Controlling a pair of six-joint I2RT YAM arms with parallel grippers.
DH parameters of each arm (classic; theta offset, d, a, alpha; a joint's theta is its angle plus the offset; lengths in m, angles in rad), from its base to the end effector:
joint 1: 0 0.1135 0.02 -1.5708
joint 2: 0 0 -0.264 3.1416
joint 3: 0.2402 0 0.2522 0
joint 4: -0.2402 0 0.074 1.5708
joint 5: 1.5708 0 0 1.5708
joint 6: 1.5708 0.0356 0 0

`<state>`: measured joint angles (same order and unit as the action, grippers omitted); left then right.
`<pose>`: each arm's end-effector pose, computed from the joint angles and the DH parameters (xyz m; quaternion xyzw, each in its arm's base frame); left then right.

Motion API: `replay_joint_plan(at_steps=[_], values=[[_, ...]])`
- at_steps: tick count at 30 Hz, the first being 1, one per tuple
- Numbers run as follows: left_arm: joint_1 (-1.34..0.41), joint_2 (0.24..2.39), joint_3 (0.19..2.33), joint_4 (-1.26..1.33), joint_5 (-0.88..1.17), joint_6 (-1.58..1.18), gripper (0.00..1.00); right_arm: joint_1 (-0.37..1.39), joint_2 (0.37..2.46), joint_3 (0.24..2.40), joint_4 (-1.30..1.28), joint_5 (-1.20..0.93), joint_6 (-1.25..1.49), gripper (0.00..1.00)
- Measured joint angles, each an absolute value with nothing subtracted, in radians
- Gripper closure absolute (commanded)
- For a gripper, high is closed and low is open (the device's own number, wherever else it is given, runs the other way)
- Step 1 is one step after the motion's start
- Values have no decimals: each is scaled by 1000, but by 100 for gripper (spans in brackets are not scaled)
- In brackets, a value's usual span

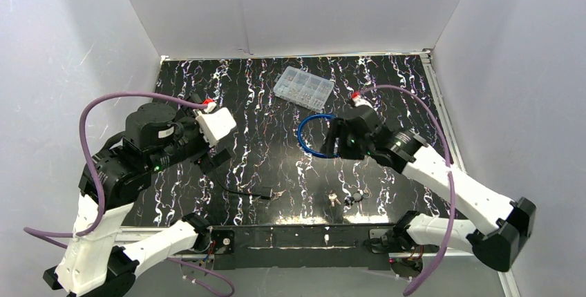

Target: Unlock with the key

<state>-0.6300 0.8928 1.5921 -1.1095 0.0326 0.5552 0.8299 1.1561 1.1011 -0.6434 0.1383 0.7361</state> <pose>0.0831 -0.0621 0.4790 0.4744 0.6886 -0.0341 0.5473 0.1691 0.1776 0.3313 -0.0132 0.9046 0.2529 0.3429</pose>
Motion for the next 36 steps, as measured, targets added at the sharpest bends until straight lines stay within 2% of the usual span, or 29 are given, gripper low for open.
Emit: replay_joint_plan(at_steps=[4,10,21,26,36], values=[[-627,892,1592,-1114,57,551,2,825,1067,976,-786,210,880,31],[-616,897,1592,-1135,99,542,2,794,1069,778,-867,200,1037,36],[-611,926,1619,-1160,126,542,2,731,1104,682,-852,184,1140,35],[-611,935,1637,-1161,141,542,2,726,1128,650,-835,184,1167,31],[-611,944,1654,-1169,162,542,2,719,1166,590,-778,186,1209,32]])
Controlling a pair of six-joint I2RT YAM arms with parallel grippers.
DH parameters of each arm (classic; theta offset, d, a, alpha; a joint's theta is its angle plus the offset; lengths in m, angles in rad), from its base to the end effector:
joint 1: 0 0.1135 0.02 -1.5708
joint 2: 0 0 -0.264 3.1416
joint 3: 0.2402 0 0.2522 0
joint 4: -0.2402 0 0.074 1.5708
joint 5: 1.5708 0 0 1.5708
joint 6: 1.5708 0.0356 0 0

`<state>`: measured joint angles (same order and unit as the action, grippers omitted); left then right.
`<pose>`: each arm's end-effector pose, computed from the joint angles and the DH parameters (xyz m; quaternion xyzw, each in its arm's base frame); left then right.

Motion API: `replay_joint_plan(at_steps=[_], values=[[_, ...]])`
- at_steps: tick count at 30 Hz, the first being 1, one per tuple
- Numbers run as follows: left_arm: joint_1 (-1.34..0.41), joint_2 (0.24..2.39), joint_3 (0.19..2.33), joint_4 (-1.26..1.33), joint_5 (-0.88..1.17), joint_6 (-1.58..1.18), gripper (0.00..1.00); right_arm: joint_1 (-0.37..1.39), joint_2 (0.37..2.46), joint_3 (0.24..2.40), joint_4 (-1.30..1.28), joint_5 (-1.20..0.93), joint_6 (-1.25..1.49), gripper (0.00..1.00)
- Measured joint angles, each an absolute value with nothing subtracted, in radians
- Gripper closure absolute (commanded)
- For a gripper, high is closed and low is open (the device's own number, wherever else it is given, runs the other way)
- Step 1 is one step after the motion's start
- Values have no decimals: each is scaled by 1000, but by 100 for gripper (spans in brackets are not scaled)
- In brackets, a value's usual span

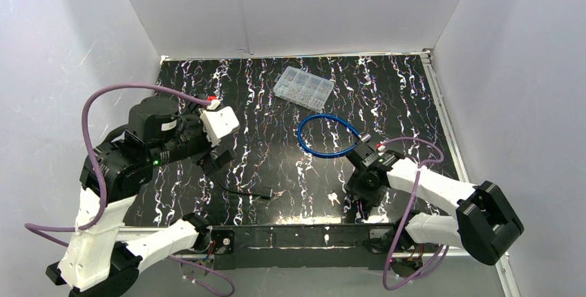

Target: Unlock with the key

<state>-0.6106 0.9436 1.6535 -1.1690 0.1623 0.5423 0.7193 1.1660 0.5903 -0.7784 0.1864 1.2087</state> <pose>0.0865 -0.0675 0.4841 0.4973 0.6865 -0.0868 0.5233 0.1379 0.1120 0.1667 0.2496 0.9579 0.0357 0.1374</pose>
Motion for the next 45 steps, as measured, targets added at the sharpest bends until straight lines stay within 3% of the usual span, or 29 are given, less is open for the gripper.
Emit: replay_joint_plan(at_steps=[3,12,20,26,30,34,45], values=[[-611,945,1661,-1177,169,543,2,717,1203,599,-765,187,1207,44],[-611,949,1678,-1184,178,546,2,714,1232,616,-758,178,1196,99],[-611,912,1616,-1170,265,605,2,714,1130,721,-834,198,1085,99],[-611,792,1426,-1045,394,644,2,713,1105,1178,-936,78,870,99],[-611,690,1243,-897,497,619,2,713,1156,1515,-1004,-111,754,99],[-611,649,1115,-742,574,515,2,714,1243,1712,-1064,-303,685,99],[-611,684,995,-370,697,192,2,819,1425,1875,-1174,-581,571,99]])
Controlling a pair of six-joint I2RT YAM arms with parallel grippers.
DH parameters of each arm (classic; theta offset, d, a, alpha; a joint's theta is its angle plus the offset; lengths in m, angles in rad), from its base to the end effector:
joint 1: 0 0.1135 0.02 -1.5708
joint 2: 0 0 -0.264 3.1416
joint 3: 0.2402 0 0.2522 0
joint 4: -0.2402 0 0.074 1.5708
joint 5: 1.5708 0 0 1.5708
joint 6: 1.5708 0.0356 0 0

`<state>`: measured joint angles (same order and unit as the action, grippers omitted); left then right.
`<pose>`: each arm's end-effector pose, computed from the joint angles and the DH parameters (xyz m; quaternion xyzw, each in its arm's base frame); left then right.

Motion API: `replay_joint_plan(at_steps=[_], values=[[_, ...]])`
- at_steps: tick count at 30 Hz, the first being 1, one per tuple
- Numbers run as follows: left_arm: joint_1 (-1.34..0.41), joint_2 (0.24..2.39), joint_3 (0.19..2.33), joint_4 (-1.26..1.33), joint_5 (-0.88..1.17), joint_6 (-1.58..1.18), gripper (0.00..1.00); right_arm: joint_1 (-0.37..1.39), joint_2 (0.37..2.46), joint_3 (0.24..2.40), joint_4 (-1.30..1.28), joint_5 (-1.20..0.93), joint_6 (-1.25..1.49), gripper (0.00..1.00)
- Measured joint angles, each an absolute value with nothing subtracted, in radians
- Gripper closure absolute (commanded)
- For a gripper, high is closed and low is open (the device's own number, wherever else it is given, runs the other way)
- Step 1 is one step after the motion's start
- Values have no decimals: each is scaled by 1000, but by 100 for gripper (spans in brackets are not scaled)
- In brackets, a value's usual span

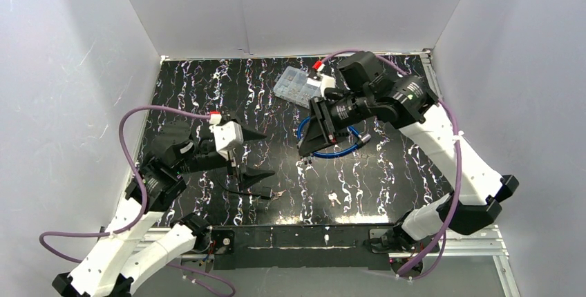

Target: Unlock with the key

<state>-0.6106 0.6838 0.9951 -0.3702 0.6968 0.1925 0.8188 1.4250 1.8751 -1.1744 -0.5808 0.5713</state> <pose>0.0945 -0.0940 0.4065 0.4829 0.5380 -0.3768 0.5792 0.1591 0.1987 0.4665 -0.2245 0.8524 0.4525 0.1350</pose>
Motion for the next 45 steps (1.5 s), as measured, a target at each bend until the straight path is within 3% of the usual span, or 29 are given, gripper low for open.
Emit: replay_joint_plan(at_steps=[14,28,34,40,45], values=[[-635,747,984,-164,980,-77,2,907,1505,1970,-1124,-813,494,99],[-650,789,931,4,988,-181,2,925,1531,2027,-1092,-894,467,99],[-669,824,925,93,1004,-257,13,926,1531,2027,-1087,-899,467,99],[-696,833,932,127,1052,-291,41,930,1532,2027,-1073,-900,466,99],[-698,830,944,126,1075,-288,43,930,1532,2027,-1073,-899,466,99]])
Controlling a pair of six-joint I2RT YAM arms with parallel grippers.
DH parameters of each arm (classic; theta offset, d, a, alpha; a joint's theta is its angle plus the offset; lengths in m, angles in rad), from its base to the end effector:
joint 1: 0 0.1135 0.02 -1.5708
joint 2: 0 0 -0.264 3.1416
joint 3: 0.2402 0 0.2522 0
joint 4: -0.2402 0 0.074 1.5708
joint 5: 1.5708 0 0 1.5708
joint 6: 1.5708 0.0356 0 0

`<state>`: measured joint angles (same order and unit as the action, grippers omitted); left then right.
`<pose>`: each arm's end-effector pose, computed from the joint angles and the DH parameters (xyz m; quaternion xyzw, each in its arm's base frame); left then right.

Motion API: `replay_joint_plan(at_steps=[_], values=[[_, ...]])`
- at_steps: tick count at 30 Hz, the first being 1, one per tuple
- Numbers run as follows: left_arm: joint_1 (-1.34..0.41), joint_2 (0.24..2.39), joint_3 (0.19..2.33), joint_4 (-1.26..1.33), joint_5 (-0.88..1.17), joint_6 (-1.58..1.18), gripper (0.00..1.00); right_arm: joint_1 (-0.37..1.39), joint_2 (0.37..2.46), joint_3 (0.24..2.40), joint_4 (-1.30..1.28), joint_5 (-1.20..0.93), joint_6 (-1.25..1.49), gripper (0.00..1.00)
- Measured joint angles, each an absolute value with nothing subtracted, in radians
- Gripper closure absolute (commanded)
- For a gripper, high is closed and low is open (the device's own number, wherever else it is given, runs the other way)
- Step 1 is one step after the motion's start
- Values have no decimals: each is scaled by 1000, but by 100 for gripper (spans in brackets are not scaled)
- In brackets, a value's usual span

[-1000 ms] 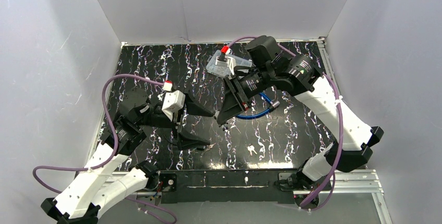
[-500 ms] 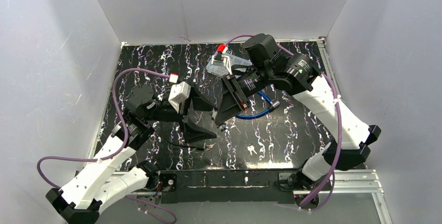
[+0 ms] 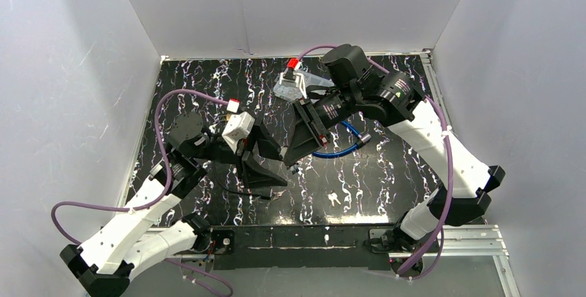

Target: Unlock with the key

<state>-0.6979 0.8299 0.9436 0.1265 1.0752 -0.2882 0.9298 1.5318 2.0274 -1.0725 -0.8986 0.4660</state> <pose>0.1076 -0.1311 0.4173 0.5023 0.4372 -0.5983 0.4457 0.1435 0.2389 0.4941 -0.3835 0.7230 0.5685 0.0837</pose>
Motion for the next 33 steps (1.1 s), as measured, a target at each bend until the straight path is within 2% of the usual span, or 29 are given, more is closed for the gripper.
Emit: replay_joint_plan(at_steps=[2,6,13,16,21,30,33], values=[[-698,827,944,126,1079,-288,47,930,1533,2027,-1073,-898,466,99],[-698,823,944,126,1080,-284,62,930,1534,2027,-1072,-896,466,99],[-699,818,944,122,1074,-269,65,930,1534,2027,-1065,-893,467,99],[-699,816,944,120,1073,-269,69,930,1534,2025,-1055,-893,467,99],[-699,812,944,115,1065,-263,86,930,1534,2025,-1043,-893,467,99],[-699,801,944,89,1053,-245,90,930,1533,2013,-1034,-893,469,99],[-699,799,944,86,1044,-241,95,930,1533,2012,-1026,-892,471,99]])
